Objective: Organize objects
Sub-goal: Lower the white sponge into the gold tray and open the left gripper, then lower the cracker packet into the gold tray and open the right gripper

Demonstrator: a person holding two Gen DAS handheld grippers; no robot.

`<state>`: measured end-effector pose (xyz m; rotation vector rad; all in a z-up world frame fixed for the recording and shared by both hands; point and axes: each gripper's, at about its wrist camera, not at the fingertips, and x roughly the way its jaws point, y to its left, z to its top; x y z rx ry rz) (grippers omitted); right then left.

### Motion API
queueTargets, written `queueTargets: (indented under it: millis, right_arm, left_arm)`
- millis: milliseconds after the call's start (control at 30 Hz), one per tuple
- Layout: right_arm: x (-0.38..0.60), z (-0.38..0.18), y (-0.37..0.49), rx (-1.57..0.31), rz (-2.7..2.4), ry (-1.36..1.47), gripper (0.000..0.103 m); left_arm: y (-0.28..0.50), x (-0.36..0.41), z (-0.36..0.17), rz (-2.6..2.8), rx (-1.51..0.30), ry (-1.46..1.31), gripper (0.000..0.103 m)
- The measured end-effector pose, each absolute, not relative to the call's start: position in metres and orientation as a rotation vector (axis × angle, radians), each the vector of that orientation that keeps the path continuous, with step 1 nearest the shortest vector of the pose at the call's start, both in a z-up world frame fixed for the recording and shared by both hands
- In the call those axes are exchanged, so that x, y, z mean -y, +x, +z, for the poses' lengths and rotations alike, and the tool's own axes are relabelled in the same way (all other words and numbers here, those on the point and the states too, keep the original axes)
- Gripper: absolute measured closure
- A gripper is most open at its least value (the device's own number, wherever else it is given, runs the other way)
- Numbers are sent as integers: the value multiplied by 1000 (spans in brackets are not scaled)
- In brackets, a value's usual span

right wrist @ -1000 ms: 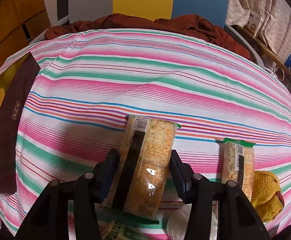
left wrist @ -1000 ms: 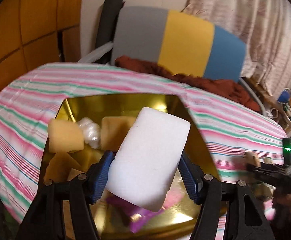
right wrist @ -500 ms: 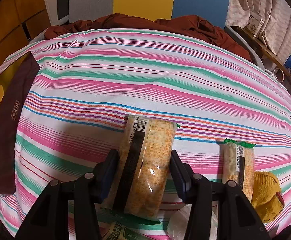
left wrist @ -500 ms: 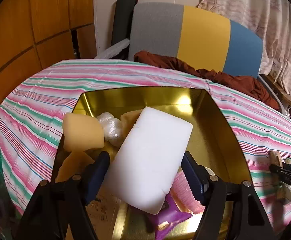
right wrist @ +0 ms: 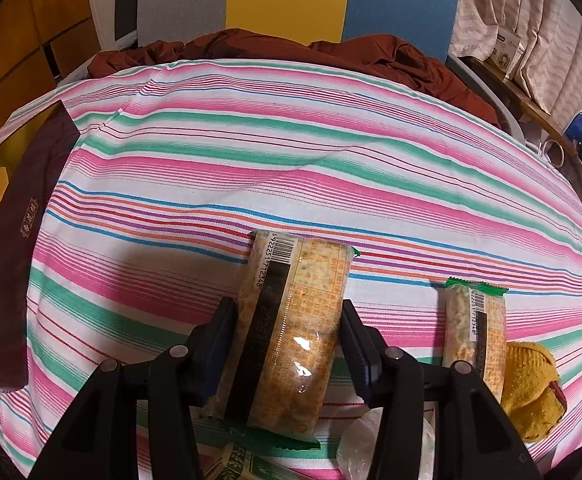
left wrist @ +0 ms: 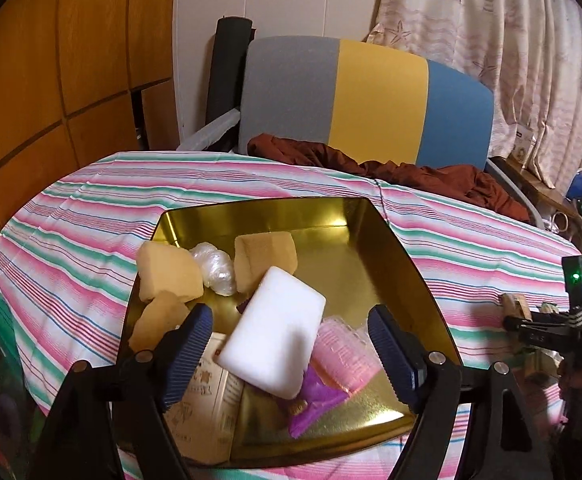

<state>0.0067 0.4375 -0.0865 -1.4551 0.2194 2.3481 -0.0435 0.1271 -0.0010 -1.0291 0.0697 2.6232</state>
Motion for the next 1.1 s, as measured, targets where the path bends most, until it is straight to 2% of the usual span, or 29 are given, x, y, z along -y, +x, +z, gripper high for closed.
queueTargets:
  millis: [333,633,867,1100]
  right_arm:
    - [-424,-76,10,-241,2381,-1417,53]
    - [-386,-22,2,-303,2570,-1292,53]
    - [-309,14,-25,-229,2802,-1298,53]
    - [-234,-2,-65,-121,2884,-1475,53]
  left_arm:
    - [-31,-96,-7,2635,-12,-1069,19]
    - [-25,-84,-8,2636,22,-1080,19]
    - [-22,-77,-10,2621,38,-1091,19]
    - [-20,-63,-10,2630,70,-1089,19]
